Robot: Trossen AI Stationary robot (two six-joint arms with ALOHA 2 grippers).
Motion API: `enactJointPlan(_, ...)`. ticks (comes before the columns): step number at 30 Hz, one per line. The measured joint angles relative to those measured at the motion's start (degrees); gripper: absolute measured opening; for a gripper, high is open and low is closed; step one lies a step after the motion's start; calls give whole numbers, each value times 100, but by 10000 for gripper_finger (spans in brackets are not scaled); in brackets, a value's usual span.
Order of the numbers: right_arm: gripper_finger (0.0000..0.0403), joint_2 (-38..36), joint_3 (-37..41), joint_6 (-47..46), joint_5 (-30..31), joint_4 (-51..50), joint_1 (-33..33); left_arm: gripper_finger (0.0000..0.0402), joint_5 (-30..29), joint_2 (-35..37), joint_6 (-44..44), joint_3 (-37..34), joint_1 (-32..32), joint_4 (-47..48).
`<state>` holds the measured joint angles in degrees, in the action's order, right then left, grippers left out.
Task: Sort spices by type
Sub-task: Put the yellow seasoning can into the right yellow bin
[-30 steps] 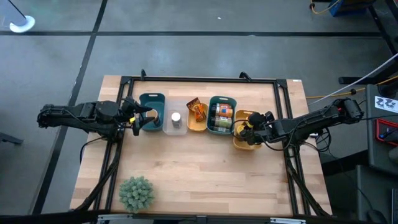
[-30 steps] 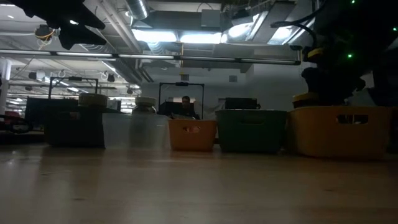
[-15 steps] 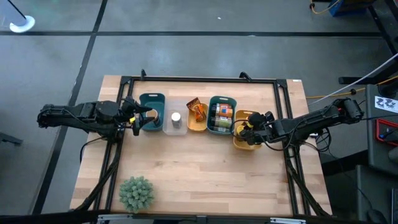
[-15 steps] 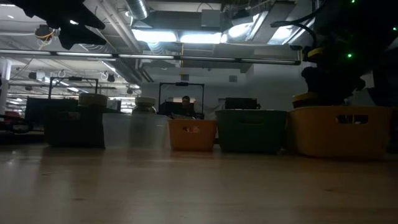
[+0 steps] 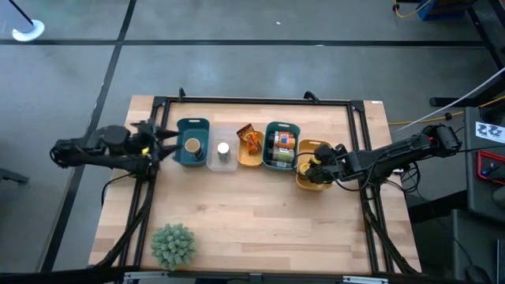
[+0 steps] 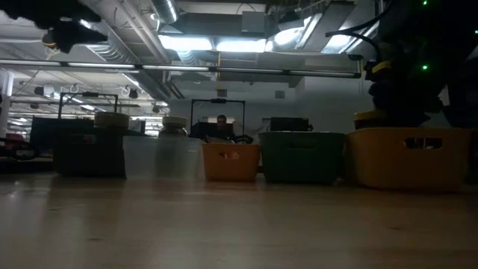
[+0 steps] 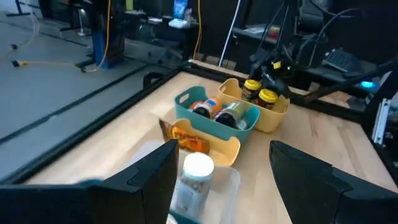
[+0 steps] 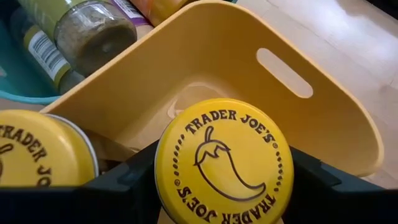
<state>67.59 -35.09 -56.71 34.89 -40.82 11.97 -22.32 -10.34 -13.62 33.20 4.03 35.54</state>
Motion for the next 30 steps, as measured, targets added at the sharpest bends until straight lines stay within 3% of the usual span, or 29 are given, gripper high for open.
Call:
enactJointPlan(5,243,0,0,2,-2,11,0,235,-46,1029,-74,-576,-1,-223)
enactJointPlan(12,243,-5,-4,8,-173,81,0,235,-107,749,355,-1476,-1,-774)
enactJointPlan(19,243,-2,-4,7,-365,83,0,235,-148,834,767,-2366,0,-2312)
enactJointPlan(30,243,0,-4,4,-453,87,0,235,-102,847,1221,-3052,1,-3322)
